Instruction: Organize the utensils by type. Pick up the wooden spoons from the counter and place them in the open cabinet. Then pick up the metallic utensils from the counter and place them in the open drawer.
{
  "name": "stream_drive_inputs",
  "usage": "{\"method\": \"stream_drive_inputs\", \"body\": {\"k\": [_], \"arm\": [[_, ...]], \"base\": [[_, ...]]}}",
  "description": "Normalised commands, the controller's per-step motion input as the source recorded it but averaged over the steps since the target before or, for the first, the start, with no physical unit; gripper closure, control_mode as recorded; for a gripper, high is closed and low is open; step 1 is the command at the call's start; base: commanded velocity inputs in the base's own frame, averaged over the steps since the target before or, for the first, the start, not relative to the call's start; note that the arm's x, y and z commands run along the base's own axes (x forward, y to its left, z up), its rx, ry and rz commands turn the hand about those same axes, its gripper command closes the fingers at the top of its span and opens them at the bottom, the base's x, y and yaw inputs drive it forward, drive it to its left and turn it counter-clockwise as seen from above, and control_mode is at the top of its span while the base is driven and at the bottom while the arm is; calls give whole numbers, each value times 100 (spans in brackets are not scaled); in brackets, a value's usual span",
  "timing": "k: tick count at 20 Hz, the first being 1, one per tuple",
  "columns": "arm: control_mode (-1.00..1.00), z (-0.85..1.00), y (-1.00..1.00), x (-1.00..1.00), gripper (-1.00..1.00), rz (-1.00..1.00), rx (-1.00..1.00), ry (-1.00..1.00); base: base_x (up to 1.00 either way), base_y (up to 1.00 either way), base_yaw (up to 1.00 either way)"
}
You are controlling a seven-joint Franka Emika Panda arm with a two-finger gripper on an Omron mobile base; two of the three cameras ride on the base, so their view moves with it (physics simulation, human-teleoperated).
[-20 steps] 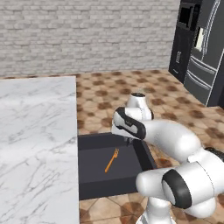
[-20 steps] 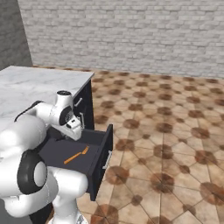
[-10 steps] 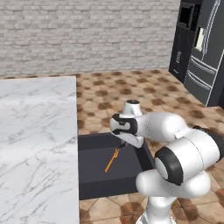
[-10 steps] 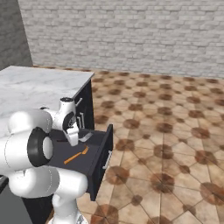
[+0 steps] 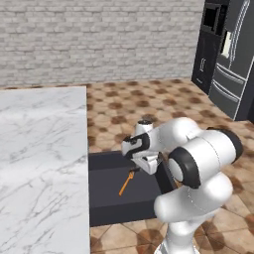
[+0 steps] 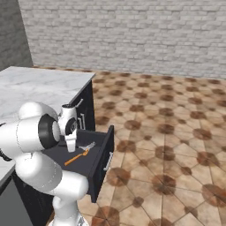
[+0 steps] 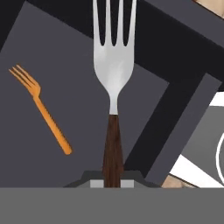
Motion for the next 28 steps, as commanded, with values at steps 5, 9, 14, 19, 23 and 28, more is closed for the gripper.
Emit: {"method": "stream_drive_inputs", "body": {"k": [5, 9, 14, 19, 23, 28], "arm": [[-100, -32, 0, 11, 100, -13, -2, 8], [-100, -26, -1, 11, 100, -2, -1, 17], [-100, -36, 0, 1, 100, 1, -5, 21], [-100, -27, 0, 9, 100, 9, -8, 19], [-100, -25, 0, 7, 100, 15, -11, 13], [-100, -23, 0, 13, 100, 13, -6, 14]], "base": [[0, 0, 0], [0, 0, 0], [0, 0, 0], [0, 0, 0], [0, 0, 0], [0, 0, 0]]}}
